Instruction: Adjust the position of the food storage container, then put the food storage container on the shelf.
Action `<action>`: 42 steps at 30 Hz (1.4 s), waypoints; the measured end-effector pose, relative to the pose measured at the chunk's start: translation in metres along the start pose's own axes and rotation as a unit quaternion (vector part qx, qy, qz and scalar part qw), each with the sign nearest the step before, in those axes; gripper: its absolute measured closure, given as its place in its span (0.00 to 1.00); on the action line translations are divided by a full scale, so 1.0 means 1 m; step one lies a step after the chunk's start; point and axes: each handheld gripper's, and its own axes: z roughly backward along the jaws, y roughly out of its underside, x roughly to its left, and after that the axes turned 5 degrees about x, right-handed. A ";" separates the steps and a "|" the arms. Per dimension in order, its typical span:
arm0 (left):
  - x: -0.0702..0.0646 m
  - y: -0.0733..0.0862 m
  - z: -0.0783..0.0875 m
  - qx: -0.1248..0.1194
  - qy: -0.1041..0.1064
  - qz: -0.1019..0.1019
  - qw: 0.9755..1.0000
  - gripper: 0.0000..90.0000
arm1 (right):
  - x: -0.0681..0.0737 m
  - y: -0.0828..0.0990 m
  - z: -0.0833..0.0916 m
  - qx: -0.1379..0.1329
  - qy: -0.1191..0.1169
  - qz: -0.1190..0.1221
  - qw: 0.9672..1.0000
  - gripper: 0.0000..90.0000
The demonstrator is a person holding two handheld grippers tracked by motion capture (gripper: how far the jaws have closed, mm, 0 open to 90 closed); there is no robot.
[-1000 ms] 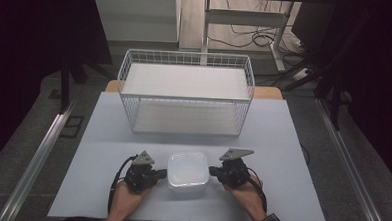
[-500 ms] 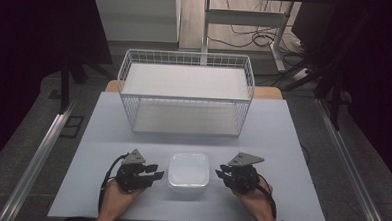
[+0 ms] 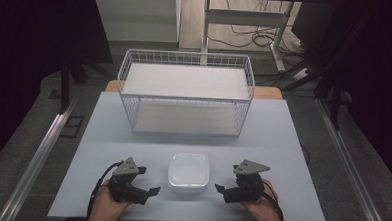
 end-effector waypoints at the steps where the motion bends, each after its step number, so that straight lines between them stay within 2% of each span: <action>1: 0.000 0.000 0.000 0.000 0.000 0.000 1.000 0.09 | 0.000 0.000 0.000 0.000 0.000 0.000 1.000 0.07; 4: -0.001 -0.001 -0.002 0.005 0.000 -0.009 1.000 0.07 | -0.001 -0.001 0.002 -0.012 -0.003 0.000 1.000 0.05; 8: -0.001 -0.001 -0.003 0.004 -0.001 -0.010 1.000 0.04 | -0.003 -0.002 0.003 -0.017 -0.005 -0.006 1.000 0.04; 11: 0.000 -0.003 -0.002 0.000 -0.004 -0.006 1.000 0.04 | -0.004 -0.003 0.002 -0.019 -0.009 -0.010 1.000 0.04; 16: 0.002 -0.007 -0.004 -0.007 0.009 0.006 1.000 0.07 | -0.001 -0.006 0.000 -0.019 -0.013 -0.010 1.000 0.03; 20: 0.001 -0.013 -0.003 -0.011 0.001 -0.004 1.000 0.07 | 0.003 -0.015 0.000 -0.028 -0.023 -0.017 0.999 0.02; 26: -0.003 -0.025 -0.003 -0.022 0.020 -0.013 0.999 0.07 | 0.007 -0.026 0.000 -0.034 -0.027 -0.018 0.999 0.01; 29: -0.005 -0.033 -0.003 -0.019 0.023 -0.020 0.999 0.08 | 0.009 -0.033 -0.001 -0.033 -0.033 -0.023 0.999 0.00; 32: -0.006 -0.038 -0.002 -0.018 0.014 -0.007 1.000 0.09 | 0.011 -0.038 -0.001 -0.028 -0.038 -0.024 0.999 0.00; 35: -0.004 -0.045 -0.003 -0.021 0.019 0.001 1.000 0.09 | 0.012 -0.043 -0.002 -0.023 -0.046 -0.026 0.998 0.04; 38: -0.008 -0.057 -0.008 -0.015 0.021 -0.010 1.000 0.09 | 0.016 -0.052 -0.006 -0.007 -0.066 -0.030 0.997 0.07; 42: -0.010 -0.065 -0.016 -0.006 0.025 -0.012 1.000 0.12 | 0.019 -0.059 -0.011 0.002 -0.067 -0.026 0.997 0.10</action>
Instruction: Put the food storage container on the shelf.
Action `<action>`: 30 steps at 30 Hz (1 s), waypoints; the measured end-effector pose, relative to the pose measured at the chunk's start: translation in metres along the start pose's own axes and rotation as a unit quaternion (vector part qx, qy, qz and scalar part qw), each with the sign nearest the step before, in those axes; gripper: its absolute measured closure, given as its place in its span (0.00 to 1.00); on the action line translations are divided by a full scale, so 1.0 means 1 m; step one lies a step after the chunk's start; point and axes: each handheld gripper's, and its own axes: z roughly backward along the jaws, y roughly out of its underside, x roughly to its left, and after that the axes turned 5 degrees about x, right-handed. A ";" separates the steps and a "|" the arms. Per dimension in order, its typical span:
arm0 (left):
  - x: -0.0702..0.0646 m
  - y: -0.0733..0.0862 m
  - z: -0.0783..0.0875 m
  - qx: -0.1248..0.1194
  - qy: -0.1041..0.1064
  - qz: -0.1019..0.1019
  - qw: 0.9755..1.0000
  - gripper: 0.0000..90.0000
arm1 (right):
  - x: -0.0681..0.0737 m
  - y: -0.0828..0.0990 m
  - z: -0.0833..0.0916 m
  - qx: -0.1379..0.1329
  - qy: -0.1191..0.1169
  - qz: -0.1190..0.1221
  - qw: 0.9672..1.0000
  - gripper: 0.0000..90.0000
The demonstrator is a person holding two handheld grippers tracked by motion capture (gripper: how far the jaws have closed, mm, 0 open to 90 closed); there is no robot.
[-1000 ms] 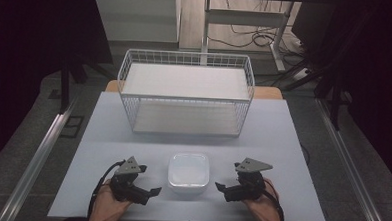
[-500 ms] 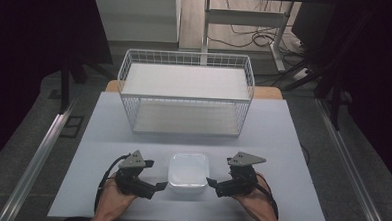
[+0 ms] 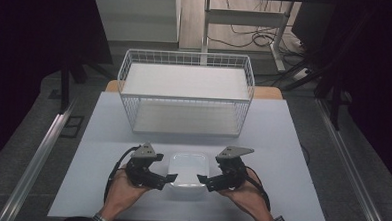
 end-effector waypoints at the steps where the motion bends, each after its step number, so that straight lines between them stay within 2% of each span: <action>1: 0.001 -0.001 -0.002 0.001 0.003 0.001 1.000 0.12 | -0.001 -0.001 -0.002 0.001 0.001 0.001 1.000 0.11; 3: 0.005 -0.002 -0.007 -0.001 0.019 0.016 1.000 0.15 | -0.004 -0.002 -0.006 0.005 -0.001 -0.005 1.000 0.14; 5: 0.009 0.000 -0.014 0.007 0.034 0.028 0.999 0.19 | -0.007 0.000 -0.013 0.017 -0.016 -0.017 1.000 0.18; 9: 0.013 0.003 -0.021 0.017 0.034 0.034 0.999 0.20 | -0.008 0.003 -0.020 0.027 -0.027 -0.021 0.999 0.18; 10: 0.015 0.005 -0.021 0.014 0.044 0.043 0.998 0.20 | -0.010 0.004 -0.021 0.026 -0.036 -0.029 0.999 0.19; 11: 0.017 0.006 -0.022 0.014 0.056 0.049 0.997 0.24 | -0.012 0.004 -0.022 0.032 -0.049 -0.050 0.997 0.19; 12: 0.018 0.007 -0.022 0.012 0.060 0.053 0.997 0.24 | -0.012 0.004 -0.022 0.032 -0.049 -0.050 0.997 0.19; 13: 0.020 0.008 -0.023 0.010 0.070 0.062 0.996 0.23 | -0.015 0.004 -0.023 0.035 -0.060 -0.062 0.996 0.21; 14: 0.020 0.008 -0.023 0.010 0.070 0.062 0.996 0.23 | -0.015 0.004 -0.023 0.035 -0.060 -0.062 0.996 0.21; 16: 0.021 0.009 -0.024 0.011 0.075 0.070 0.995 0.23 | -0.017 0.005 -0.024 0.036 -0.074 -0.078 0.994 0.23; 18: 0.018 0.010 -0.022 0.018 0.072 0.073 0.995 0.24 | -0.017 0.006 -0.023 0.041 -0.081 -0.092 0.992 0.27; 19: 0.018 0.010 -0.022 0.018 0.072 0.073 0.995 0.24 | -0.017 0.006 -0.023 0.041 -0.081 -0.092 0.992 0.27; 20: 0.017 0.010 -0.021 0.021 0.070 0.077 0.994 0.24 | -0.016 0.006 -0.022 0.042 -0.081 -0.094 0.991 0.29; 21: 0.016 0.010 -0.019 0.024 0.067 0.076 0.995 0.27 | -0.015 0.007 -0.017 0.045 -0.077 -0.097 0.991 0.38; 22: 0.014 0.010 -0.018 0.025 0.065 0.080 0.994 0.27 | -0.015 0.007 -0.017 0.045 -0.077 -0.097 0.991 0.38; 24: 0.012 0.012 -0.012 0.024 0.068 0.085 0.994 0.35 | -0.014 0.008 -0.010 0.040 -0.067 -0.095 0.992 0.49; 29: 0.005 0.018 0.003 0.012 0.066 0.080 0.995 0.64 | -0.011 0.014 0.005 0.035 -0.071 -0.118 0.990 0.68; 30: 0.003 0.018 0.004 0.012 0.063 0.084 0.994 0.65 | -0.010 0.015 0.006 0.034 -0.070 -0.122 0.989 0.69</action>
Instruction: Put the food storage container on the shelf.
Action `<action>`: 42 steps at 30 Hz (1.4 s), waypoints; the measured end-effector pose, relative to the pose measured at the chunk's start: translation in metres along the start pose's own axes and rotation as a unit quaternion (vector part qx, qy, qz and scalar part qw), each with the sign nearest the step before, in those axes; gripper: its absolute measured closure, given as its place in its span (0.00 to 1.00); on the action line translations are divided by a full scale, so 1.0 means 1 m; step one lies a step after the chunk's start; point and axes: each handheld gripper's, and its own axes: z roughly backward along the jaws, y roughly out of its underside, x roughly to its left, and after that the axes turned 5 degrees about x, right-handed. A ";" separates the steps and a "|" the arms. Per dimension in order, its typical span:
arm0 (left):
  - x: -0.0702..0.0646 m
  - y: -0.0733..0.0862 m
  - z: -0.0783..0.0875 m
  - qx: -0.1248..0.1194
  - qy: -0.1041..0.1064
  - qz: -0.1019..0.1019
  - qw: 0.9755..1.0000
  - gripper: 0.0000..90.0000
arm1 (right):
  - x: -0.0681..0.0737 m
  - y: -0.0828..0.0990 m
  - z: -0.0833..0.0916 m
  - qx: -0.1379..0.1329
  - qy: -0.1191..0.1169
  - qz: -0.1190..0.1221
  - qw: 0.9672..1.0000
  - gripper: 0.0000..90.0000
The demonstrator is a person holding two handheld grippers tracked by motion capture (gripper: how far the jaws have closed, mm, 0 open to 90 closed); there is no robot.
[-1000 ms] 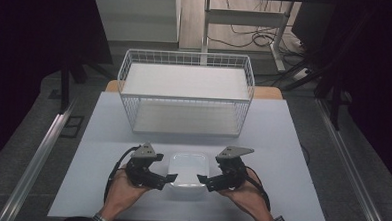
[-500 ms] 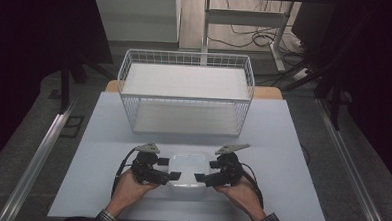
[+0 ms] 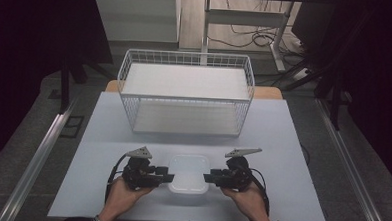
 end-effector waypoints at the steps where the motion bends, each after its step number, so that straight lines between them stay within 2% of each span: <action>1: 0.000 0.000 0.000 -0.002 0.001 0.006 1.000 0.66 | 0.001 0.001 0.001 -0.001 0.003 -0.004 1.000 0.70; 4: 0.001 0.001 0.003 -0.017 0.003 0.019 1.000 0.73 | 0.004 0.005 0.004 -0.015 0.004 -0.018 1.000 0.75; 7: 0.002 0.000 0.005 -0.022 0.000 0.020 1.000 0.79 | 0.004 0.007 0.006 -0.037 0.005 -0.031 0.999 0.81; 9: 0.002 -0.001 0.006 -0.024 0.000 0.023 0.999 0.80 | 0.005 0.008 0.006 -0.042 0.007 -0.032 0.999 0.82; 12: 0.003 0.000 0.008 -0.031 -0.005 0.029 0.999 0.88 | 0.006 0.009 0.007 -0.057 0.017 -0.031 0.998 0.87; 13: 0.003 -0.001 0.007 -0.033 -0.008 0.033 0.999 0.89 | 0.008 0.009 0.006 -0.060 0.031 -0.018 0.998 0.87; 18: 0.002 -0.003 0.006 -0.037 -0.022 0.028 0.999 0.89 | 0.009 0.007 0.005 -0.064 0.040 -0.011 0.997 0.87; 21: 0.000 -0.006 0.009 -0.044 -0.025 0.025 0.998 0.89 | 0.008 0.006 0.006 -0.068 0.038 -0.009 0.997 0.87; 28: -0.003 -0.017 0.021 -0.064 -0.032 0.013 0.997 0.89 | 0.010 -0.007 0.016 -0.091 0.035 0.012 0.995 0.87; 38: -0.007 -0.045 0.038 -0.081 -0.047 -0.003 0.996 0.89 | 0.012 -0.033 0.033 -0.115 0.035 0.035 0.992 0.87; 42: -0.007 -0.059 0.045 -0.093 -0.054 -0.009 0.994 0.89 | 0.012 -0.048 0.042 -0.126 0.039 0.042 0.990 0.87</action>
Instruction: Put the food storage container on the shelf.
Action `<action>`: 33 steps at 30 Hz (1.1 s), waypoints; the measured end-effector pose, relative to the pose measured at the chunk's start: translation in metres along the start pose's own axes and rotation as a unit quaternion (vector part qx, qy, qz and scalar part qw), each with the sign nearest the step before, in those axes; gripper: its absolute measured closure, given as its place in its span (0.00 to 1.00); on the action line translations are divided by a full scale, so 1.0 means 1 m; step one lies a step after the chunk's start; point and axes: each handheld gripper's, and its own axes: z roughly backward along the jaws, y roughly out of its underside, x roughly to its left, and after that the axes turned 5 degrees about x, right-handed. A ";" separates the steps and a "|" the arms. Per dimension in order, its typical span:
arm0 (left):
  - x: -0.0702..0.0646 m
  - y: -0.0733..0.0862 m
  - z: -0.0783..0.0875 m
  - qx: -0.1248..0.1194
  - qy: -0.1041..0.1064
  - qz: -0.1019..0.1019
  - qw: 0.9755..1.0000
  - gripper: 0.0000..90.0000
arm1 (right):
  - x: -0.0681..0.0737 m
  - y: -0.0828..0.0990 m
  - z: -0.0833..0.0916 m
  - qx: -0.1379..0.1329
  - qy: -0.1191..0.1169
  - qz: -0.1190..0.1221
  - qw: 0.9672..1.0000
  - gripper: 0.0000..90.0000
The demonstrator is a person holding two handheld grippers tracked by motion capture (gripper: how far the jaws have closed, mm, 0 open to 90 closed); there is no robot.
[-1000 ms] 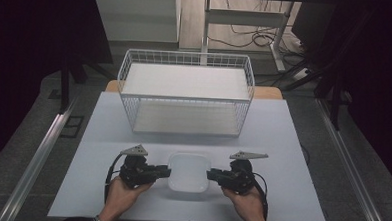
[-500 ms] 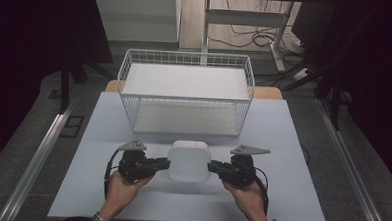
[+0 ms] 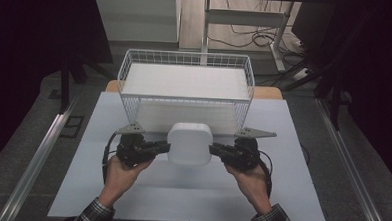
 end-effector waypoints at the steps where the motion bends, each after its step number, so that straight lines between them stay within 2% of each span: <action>1: 0.000 -0.003 0.001 -0.002 0.000 0.000 1.000 0.89 | 0.000 -0.004 0.001 -0.002 0.001 0.002 1.000 0.87; 11: 0.003 -0.031 0.013 -0.019 -0.014 -0.009 1.000 0.89 | 0.001 -0.038 0.007 -0.022 0.006 0.016 1.000 0.87; 12: 0.003 -0.034 0.015 -0.021 -0.017 -0.011 1.000 0.89 | 0.001 -0.038 0.007 -0.022 0.006 0.016 1.000 0.87; 13: 0.003 -0.041 0.018 -0.024 -0.022 -0.016 0.999 0.89 | 0.002 -0.046 0.009 -0.026 0.007 0.020 0.999 0.87; 14: 0.003 -0.041 0.018 -0.024 -0.022 -0.016 0.999 0.89 | 0.002 -0.046 0.009 -0.026 0.007 0.020 0.999 0.87; 17: 0.004 -0.055 0.025 -0.033 -0.027 -0.019 0.999 0.89 | 0.003 -0.062 0.012 -0.033 0.011 0.027 0.999 0.87; 18: 0.004 -0.055 0.025 -0.033 -0.027 -0.019 0.999 0.89 | 0.003 -0.062 0.012 -0.033 0.011 0.027 0.999 0.87; 21: 0.005 -0.065 0.029 -0.038 -0.031 -0.019 0.999 0.89 | 0.003 -0.078 0.014 -0.040 0.011 0.030 0.999 0.87; 22: 0.006 -0.069 0.031 -0.040 -0.032 -0.018 0.999 0.89 | 0.003 -0.078 0.014 -0.040 0.011 0.030 0.999 0.87; 23: 0.007 -0.073 0.032 -0.041 -0.033 -0.020 0.998 0.89 | 0.003 -0.086 0.014 -0.043 0.013 0.032 0.998 0.87; 25: 0.008 -0.080 0.035 -0.045 -0.034 -0.019 0.998 0.89 | 0.002 -0.089 0.014 -0.044 0.012 0.032 0.998 0.87; 28: 0.011 -0.094 0.041 -0.051 -0.038 -0.021 0.998 0.89 | 0.002 -0.105 0.015 -0.052 0.014 0.037 0.998 0.87; 29: 0.011 -0.094 0.041 -0.051 -0.038 -0.021 0.998 0.89 | 0.002 -0.105 0.015 -0.052 0.014 0.037 0.998 0.87; 31: 0.013 -0.103 0.044 -0.054 -0.041 -0.025 0.997 0.89 | 0.000 -0.119 0.016 -0.058 0.016 0.039 0.997 0.87; 32: 0.014 -0.110 0.046 -0.056 -0.042 -0.024 0.997 0.89 | -0.001 -0.122 0.016 -0.060 0.016 0.039 0.997 0.87; 33: 0.014 -0.110 0.046 -0.056 -0.042 -0.024 0.997 0.89 | -0.001 -0.122 0.016 -0.060 0.016 0.039 0.997 0.87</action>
